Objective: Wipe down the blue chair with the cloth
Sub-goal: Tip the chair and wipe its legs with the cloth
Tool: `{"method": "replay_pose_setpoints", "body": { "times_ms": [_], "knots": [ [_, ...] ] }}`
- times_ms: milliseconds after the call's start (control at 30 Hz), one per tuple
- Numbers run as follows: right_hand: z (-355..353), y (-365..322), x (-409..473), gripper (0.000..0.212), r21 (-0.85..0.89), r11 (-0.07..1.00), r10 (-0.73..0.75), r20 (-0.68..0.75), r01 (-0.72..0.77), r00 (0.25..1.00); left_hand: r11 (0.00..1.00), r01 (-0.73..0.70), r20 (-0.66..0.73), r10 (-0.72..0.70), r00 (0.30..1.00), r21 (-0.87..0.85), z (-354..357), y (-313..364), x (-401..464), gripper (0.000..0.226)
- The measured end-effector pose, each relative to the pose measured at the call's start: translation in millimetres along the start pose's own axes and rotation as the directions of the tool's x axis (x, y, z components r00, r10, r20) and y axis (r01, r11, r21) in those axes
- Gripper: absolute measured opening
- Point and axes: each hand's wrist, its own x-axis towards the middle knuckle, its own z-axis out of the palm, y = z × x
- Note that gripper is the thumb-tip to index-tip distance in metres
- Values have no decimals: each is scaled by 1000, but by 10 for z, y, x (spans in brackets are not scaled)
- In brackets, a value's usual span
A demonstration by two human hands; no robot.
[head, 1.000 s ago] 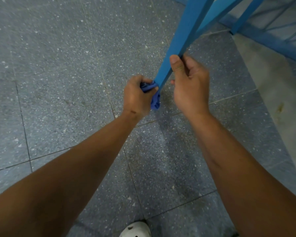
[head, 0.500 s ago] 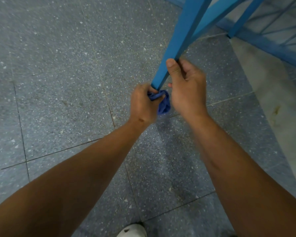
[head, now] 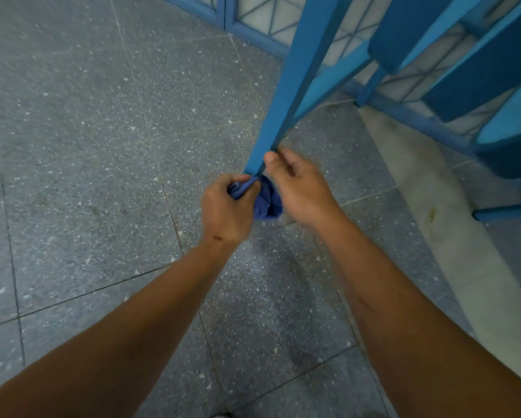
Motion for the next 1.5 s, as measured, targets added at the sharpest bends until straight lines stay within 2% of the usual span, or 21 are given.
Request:
{"method": "replay_pose_setpoints", "body": {
  "times_ms": [100, 200, 300, 367, 467, 567, 667, 800, 867, 1000, 1100, 1167, 1300, 1367, 1433, 1500],
  "knots": [
    [-45, 43, -240, 38, -46, 995, 90, 159, -84, 983, 990, 30, 41, -25, 999, -136, -54, 326, -178, 7],
    [-78, 82, -610, 62, 54, 989, 124, 182, -136, 975, 923, 220, 138, -185, 973, -316, -99, 585, -411, 16],
    [-107, -27, -961, 81, 111, 987, 100, 114, -113, 988, 773, 434, 278, -338, 899, -463, -245, 830, -602, 19],
    [-107, -149, -1136, 77, 147, 984, 93, 44, -99, 995, 714, 480, 351, -337, 874, -510, -355, 999, -665, 22],
    [-138, -383, -1338, 69, 165, 986, 46, -103, -28, 994, 707, 491, 439, -278, 855, -508, -468, 1301, -755, 27],
    [-225, -684, -1535, 57, 173, 984, 6, -215, 32, 977, 787, 450, 457, -245, 855, -422, -531, 1636, -870, 27],
    [-353, -1042, -1748, 51, 135, 989, -24, -279, 64, 960, 879, 348, 489, -158, 858, -325, -613, 1989, -977, 23],
    [-564, -1524, -2054, 51, 93, 989, -77, -343, 116, 936, 937, 201, 532, -20, 846, -285, -766, 2449, -1121, 19],
    [-653, -1733, -2220, 56, 87, 987, -89, -380, 131, 921, 942, 162, 551, 28, 834, -292, -843, 2662, -1203, 17],
    [-823, -2089, -2490, 52, 114, 981, -91, -430, 154, 898, 960, 46, 587, 131, 799, -275, -999, 3081, -1360, 17],
    [-871, -2342, -2645, 52, 91, 981, -117, -441, 174, 890, 968, -119, 547, 225, 806, -222, -1138, 3334, -1456, 18],
    [-873, -2458, -2734, 40, 74, 974, -159, -439, 212, 884, 949, -243, 490, 312, 814, -200, -1237, 3468, -1504, 18],
    [-852, -2604, -2887, 29, 114, 957, -174, -504, 265, 846, 873, -464, 342, 486, 804, -149, -1451, 3729, -1536, 16],
    [-833, -2620, -2921, 20, 151, 953, -147, -527, 263, 837, 787, -615, 233, 609, 758, -58, -1565, 3893, -1516, 18],
    [-796, -2605, -2910, 16, 181, 955, -99, -556, 237, 825, 643, -764, 141, 753, 643, 47, -1674, 4138, -1461, 25],
    [-753, -2582, -2874, 19, 252, 953, 9, -582, 170, 813, 445, -884, 67, 887, 458, 145, -1734, 4419, -1358, 32]
  ]
}}
